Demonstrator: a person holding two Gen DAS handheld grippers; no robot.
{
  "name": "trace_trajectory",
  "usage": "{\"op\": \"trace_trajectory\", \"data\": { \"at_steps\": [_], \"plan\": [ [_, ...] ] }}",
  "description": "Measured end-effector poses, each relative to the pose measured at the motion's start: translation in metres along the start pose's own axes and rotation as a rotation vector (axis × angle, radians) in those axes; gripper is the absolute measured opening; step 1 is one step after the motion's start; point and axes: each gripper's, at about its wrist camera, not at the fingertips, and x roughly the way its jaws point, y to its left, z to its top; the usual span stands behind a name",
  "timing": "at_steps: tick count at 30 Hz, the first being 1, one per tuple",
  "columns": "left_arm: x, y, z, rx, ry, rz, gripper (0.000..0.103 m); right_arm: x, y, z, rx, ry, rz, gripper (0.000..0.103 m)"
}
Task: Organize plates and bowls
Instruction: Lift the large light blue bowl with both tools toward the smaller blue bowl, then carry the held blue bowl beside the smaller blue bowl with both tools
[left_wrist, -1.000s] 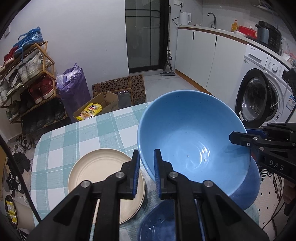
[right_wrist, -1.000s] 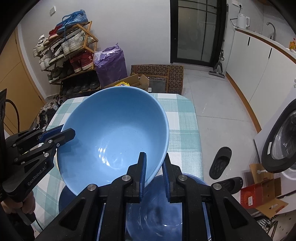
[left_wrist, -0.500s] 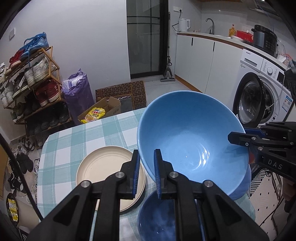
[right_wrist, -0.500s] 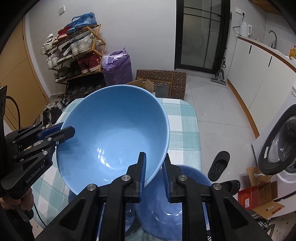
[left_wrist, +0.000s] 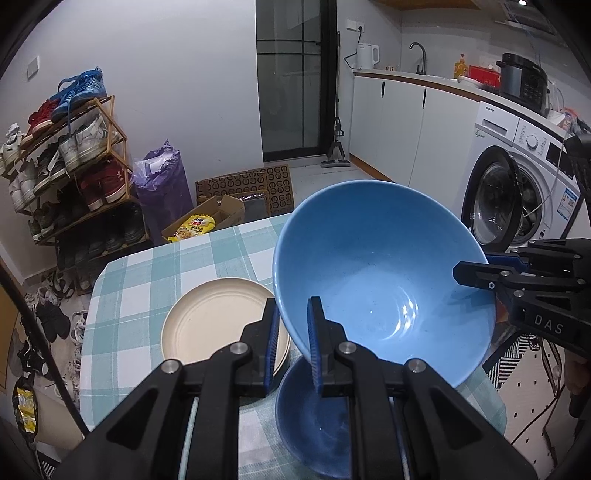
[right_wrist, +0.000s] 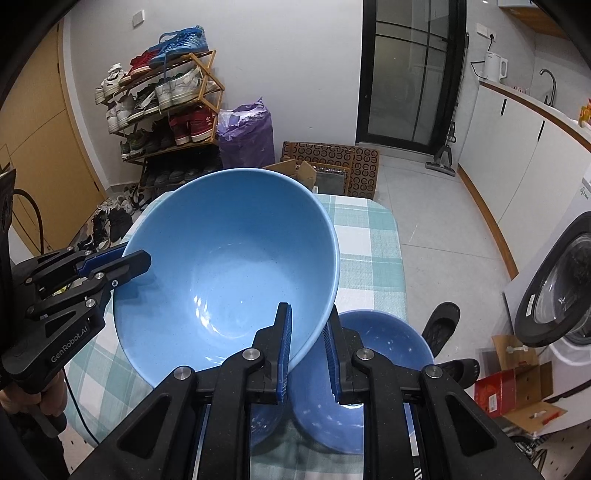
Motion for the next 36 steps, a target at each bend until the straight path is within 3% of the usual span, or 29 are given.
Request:
{"op": "trace_trajectory", "data": {
  "at_steps": [19,36],
  "plan": [
    [-0.018,-0.008,-0.035,0.009,0.007,-0.005,0.013,-0.011,0.015,-0.041,-0.018,0.014,0.004,0.017],
    [-0.004,-0.006,-0.068,0.014,0.063,0.022,0.013,0.021,0.035,-0.073,-0.033,0.092,0.013,0.017]
  ]
}}
